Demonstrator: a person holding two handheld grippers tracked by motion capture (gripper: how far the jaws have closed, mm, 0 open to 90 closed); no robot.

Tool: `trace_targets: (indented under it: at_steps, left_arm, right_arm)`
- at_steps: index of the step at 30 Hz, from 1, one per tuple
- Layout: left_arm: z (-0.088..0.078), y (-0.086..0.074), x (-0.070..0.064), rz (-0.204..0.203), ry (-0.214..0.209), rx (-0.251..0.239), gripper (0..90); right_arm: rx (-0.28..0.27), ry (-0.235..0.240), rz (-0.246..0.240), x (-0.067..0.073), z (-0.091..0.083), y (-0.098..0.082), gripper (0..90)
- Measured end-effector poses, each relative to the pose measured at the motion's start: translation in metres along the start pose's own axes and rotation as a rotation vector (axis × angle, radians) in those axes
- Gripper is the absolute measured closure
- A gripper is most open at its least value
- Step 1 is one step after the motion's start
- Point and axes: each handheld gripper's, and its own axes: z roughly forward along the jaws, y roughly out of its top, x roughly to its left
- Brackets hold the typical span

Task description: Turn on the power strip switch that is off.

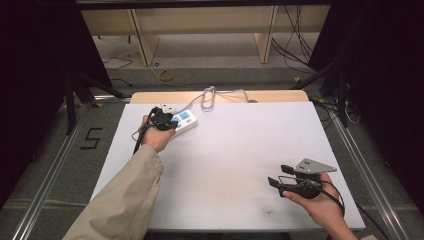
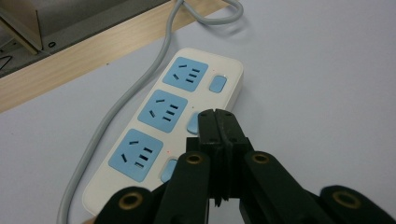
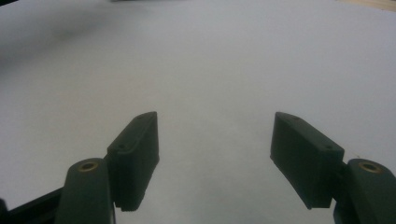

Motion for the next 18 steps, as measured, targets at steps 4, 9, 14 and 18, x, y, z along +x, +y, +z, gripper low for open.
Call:
trace_targets:
  at_steps: [4, 9, 14, 18]
  left_arm:
    - [0.0031, -0.0003, 0.0017, -0.009, -0.002, 0.003, 89.8]
    - [0.0058, -0.0001, 0.0034, -0.011, 0.003, 0.01, 89.9]
    - [0.0063, 0.0032, 0.0043, -0.005, 0.002, 0.012, 89.9]
    - [0.0072, 0.0059, 0.004, -0.006, 0.001, 0.016, 89.9]
  right_arm:
    - [-0.001, 0.0, 0.0, -0.0001, -0.0001, 0.0001, 32.9]
    - [0.0, -0.001, 0.003, 0.0, -0.0003, 0.0001, 32.9]
    - [-0.001, 0.0, 0.004, -0.0001, -0.0001, 0.0, 32.9]
    - [-0.001, 0.002, 0.002, -0.0001, 0.0, 0.0, 32.9]
